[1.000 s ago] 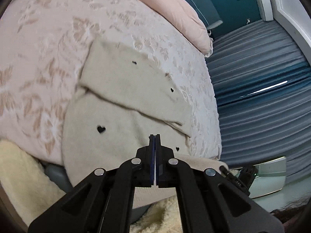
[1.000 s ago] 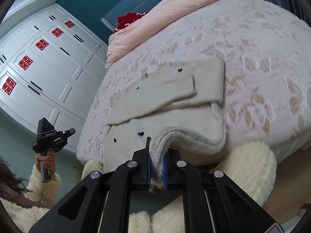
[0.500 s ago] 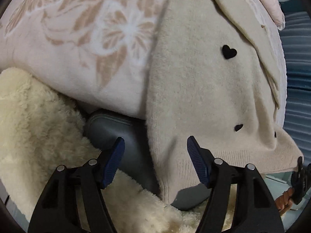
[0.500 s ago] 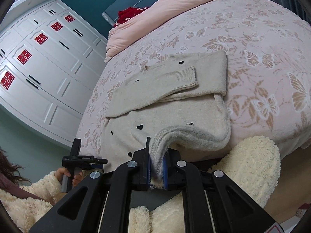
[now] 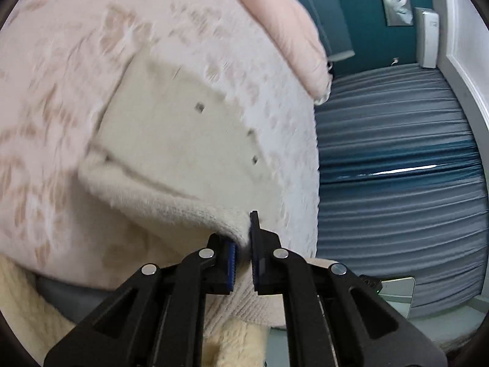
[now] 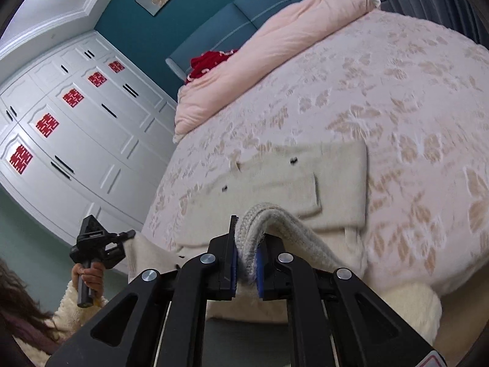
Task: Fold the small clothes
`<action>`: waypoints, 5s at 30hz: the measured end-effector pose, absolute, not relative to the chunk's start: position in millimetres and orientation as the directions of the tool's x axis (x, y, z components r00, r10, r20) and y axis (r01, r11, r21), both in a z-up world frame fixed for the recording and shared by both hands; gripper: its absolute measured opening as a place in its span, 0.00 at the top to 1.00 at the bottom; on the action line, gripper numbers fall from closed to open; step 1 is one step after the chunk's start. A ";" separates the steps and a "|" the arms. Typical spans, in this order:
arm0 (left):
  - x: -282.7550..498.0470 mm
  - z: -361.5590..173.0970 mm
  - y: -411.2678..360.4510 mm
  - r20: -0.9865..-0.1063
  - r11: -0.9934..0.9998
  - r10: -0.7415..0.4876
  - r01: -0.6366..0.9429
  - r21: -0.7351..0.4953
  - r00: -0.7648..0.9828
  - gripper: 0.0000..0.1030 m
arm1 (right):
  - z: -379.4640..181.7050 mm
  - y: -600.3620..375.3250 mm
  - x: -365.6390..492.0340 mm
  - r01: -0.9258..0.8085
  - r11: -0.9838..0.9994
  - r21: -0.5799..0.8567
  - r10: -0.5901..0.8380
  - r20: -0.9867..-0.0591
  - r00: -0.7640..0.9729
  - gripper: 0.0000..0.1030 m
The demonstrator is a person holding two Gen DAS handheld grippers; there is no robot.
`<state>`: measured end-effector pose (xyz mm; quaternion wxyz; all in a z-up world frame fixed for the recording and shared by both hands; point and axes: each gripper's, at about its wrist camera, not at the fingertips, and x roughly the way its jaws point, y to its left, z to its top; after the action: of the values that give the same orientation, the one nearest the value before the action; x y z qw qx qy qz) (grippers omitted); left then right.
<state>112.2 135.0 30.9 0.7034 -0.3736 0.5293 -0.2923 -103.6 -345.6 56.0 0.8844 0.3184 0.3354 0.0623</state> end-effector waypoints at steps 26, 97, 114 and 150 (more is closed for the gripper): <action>287.0 -95.0 41.8 -0.896 0.942 -0.323 0.192 -0.274 0.304 0.35 | -90.9 -392.9 80.0 0.413 0.854 0.317 0.016 -0.809 0.588 0.46; 51.9 -55.3 212.9 -0.799 0.869 -0.217 -0.262 -0.419 0.560 0.60 | -28.2 -326.6 -84.9 0.417 0.846 0.333 -0.007 -0.774 0.633 0.66; 85.6 -84.9 98.3 -0.853 0.957 -0.248 -0.022 -0.291 0.459 0.30 | -44.9 -326.5 62.6 0.291 0.912 0.289 0.072 -0.811 0.581 0.97; 72.1 -90.4 118.1 -0.868 0.973 -0.188 -0.033 -0.228 0.459 0.17 | -76.2 -91.4 101.2 -0.058 0.971 0.233 0.233 -0.858 0.458 0.96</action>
<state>72.1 118.1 -90.4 0.8473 -0.1068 0.5182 -0.0458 101.2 -91.4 -76.2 0.8496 0.0851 0.5135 0.0857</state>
